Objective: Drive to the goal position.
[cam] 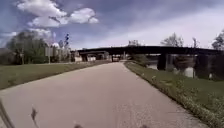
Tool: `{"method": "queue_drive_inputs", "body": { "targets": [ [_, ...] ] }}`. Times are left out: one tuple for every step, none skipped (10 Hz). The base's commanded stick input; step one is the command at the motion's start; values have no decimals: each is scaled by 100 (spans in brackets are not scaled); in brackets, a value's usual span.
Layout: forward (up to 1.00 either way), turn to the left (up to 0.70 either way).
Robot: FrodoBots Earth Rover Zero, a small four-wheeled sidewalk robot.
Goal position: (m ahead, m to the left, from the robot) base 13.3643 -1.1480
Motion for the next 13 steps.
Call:
{"method": "queue_drive_inputs", "body": {
  "targets": [
    [100,0],
    [100,0],
    [100,0],
    [100,0],
    [100,0],
    [100,0],
    [100,0],
    [100,0],
    [100,0],
    [100,0],
    [100,0],
    [100,0],
    [100,0]
  ]
}}
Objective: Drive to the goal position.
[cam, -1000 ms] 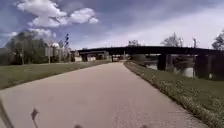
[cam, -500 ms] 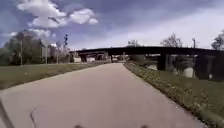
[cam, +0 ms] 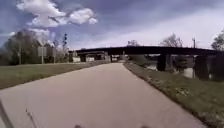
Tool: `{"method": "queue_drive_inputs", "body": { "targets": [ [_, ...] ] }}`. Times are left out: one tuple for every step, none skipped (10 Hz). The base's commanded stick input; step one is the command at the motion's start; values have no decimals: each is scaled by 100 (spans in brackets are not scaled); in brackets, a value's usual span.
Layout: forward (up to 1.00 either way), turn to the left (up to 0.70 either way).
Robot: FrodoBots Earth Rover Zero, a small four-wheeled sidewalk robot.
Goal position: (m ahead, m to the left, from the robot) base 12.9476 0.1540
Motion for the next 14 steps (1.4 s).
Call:
{"method": "queue_drive_inputs", "body": {
  "targets": [
    [100,0],
    [100,0],
    [100,0],
    [100,0],
    [100,0],
    [100,0],
    [100,0],
    [100,0],
    [100,0],
    [100,0],
    [100,0],
    [100,0],
    [100,0],
    [100,0]
  ]
}}
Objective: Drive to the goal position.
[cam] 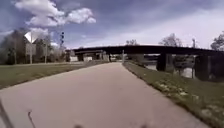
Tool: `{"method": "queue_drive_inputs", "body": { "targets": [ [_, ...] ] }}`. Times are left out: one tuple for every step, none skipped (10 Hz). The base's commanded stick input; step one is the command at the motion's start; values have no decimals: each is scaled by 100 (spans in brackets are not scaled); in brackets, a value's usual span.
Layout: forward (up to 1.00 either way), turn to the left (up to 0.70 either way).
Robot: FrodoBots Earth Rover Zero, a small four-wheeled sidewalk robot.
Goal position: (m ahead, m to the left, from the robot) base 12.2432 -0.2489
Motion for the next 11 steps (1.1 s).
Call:
{"method": "queue_drive_inputs", "body": {
  "targets": [
    [100,0],
    [100,0],
    [100,0],
    [100,0],
    [100,0],
    [100,0],
    [100,0],
    [100,0],
    [100,0],
    [100,0],
    [100,0]
  ]
}}
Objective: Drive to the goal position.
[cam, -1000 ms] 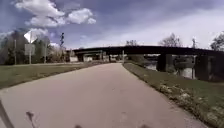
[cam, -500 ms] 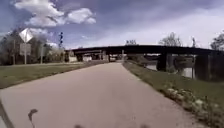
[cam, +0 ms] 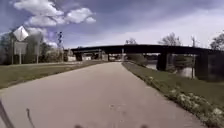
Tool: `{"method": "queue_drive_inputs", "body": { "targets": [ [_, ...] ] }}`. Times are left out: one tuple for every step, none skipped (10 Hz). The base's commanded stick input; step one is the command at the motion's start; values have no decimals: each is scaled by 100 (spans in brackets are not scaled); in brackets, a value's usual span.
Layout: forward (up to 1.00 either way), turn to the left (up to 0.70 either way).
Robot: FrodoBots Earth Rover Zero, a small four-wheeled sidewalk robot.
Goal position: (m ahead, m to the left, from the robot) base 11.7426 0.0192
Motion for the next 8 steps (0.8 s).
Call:
{"method": "queue_drive_inputs", "body": {
  "targets": [
    [100,0],
    [100,0],
    [100,0],
    [100,0],
    [100,0],
    [100,0],
    [100,0],
    [100,0]
  ]
}}
